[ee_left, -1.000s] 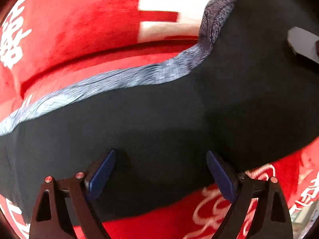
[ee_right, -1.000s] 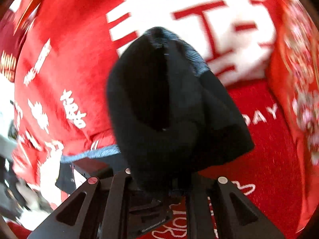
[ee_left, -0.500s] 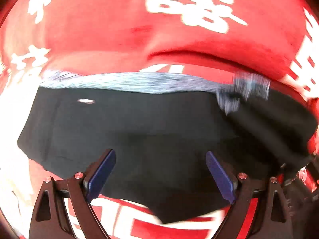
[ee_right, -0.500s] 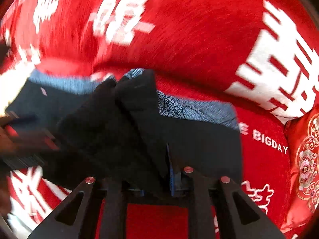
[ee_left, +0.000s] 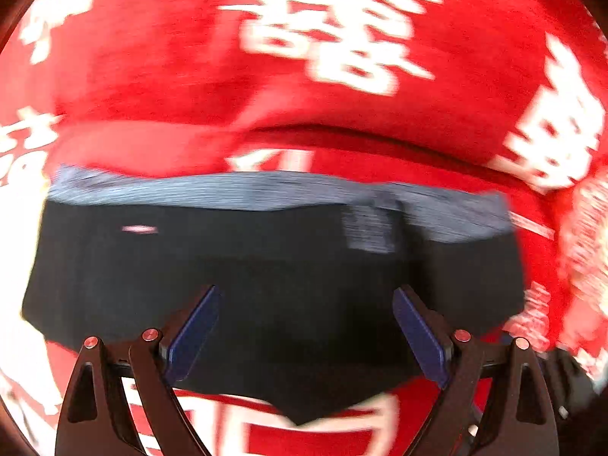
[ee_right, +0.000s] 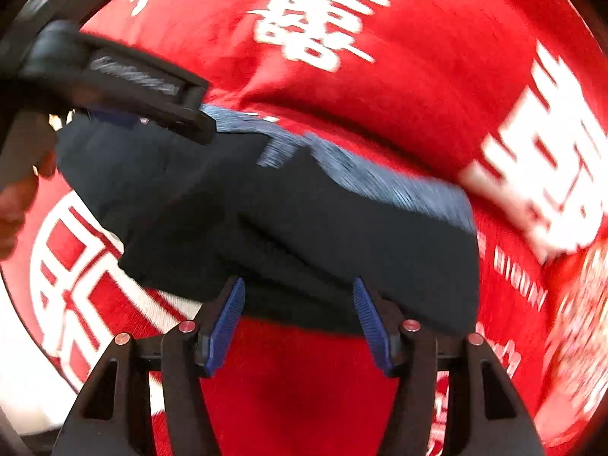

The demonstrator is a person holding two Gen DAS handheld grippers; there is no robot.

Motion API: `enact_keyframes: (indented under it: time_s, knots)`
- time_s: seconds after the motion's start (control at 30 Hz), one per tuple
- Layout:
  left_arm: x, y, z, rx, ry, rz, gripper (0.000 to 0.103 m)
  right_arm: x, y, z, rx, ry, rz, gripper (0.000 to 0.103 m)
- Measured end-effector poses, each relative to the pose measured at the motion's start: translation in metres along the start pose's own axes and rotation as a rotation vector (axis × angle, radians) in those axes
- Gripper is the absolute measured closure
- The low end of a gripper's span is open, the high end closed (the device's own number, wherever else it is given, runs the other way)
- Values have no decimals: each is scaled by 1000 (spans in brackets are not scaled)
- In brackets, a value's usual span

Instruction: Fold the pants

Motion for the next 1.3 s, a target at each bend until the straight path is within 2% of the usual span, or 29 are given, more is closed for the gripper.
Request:
enact_keyframes:
  time_s: [0.1, 0.23, 0.27, 0.3, 0.33, 0.37, 0.4, 0.43, 0.47, 0.5, 0.57, 0.67, 0.73, 0.93, 0.97, 1.0, 1.03, 1.07, 1.1, 1.13, 1.3]
  knots:
    - [4, 6, 46, 104, 69, -44, 10, 10, -5, 30, -55, 124, -40, 39]
    - [12, 21, 76, 133, 116, -86, 11, 24, -4, 53, -86, 207, -74, 40]
    - [14, 26, 79, 132, 115, -98, 18, 28, -3, 57, -94, 228, -82, 40]
    - [16, 32, 83, 143, 111, -124, 42, 33, -2, 59, -102, 253, -88, 41]
    - [18, 38, 83, 143, 106, -154, 53, 37, -1, 57, -113, 273, -92, 47]
    - [21, 42, 83, 132, 106, -174, 72, 41, -1, 59, -131, 297, -100, 55]
    - [22, 46, 81, 133, 105, -188, 86, 44, 0, 62, -152, 328, -109, 58]
    - [24, 45, 81, 145, 100, -198, 87, 48, 1, 65, -171, 361, -119, 63]
    - [24, 41, 81, 155, 101, -192, 96, 52, -1, 66, -181, 379, -126, 68]
    - [25, 37, 80, 157, 113, -185, 98, 55, -3, 69, -189, 399, -134, 68]
    - [31, 32, 72, 101, 146, -168, 98, 58, -7, 73, -185, 409, -130, 68]
    - [49, 45, 63, 73, 147, -192, 98, 65, -7, 76, -196, 407, -140, 68]
    - [49, 48, 66, 53, 172, -151, 98, 66, -3, 76, -210, 407, -151, 68]
    - [48, 36, 61, 34, 121, -110, 96, 34, 1, 103, -241, 450, -99, 68]
    - [46, 33, 61, 19, 120, -102, 93, 26, 3, 109, -243, 459, -87, 68]
    - [46, 31, 58, 0, 119, -96, 72, 16, 7, 116, -244, 461, -77, 68]
    - [44, 28, 54, -45, 110, -84, 58, 7, 12, 119, -250, 458, -76, 68]
    - [41, 25, 52, -61, 96, -65, 26, -1, 18, 120, -262, 455, -83, 68]
    - [39, 19, 49, -62, 77, -33, 20, -8, 25, 118, -281, 456, -95, 68]
    - [37, 13, 47, -52, 61, -11, 20, -14, 29, 114, -302, 457, -104, 68]
    - [47, 5, 25, -102, -1, -32, 20, -37, 48, 73, -368, 401, -128, 68]
Point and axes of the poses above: each gripper's, at about its wrist camera, not at the fingertips, and y roughly the way its jaws point, z to its right, x to its underside, the point moved 10 cm from there along y, roughly the way its jaws point, and after that the axes turned 1 degree about -x, right-handed, at the moved point
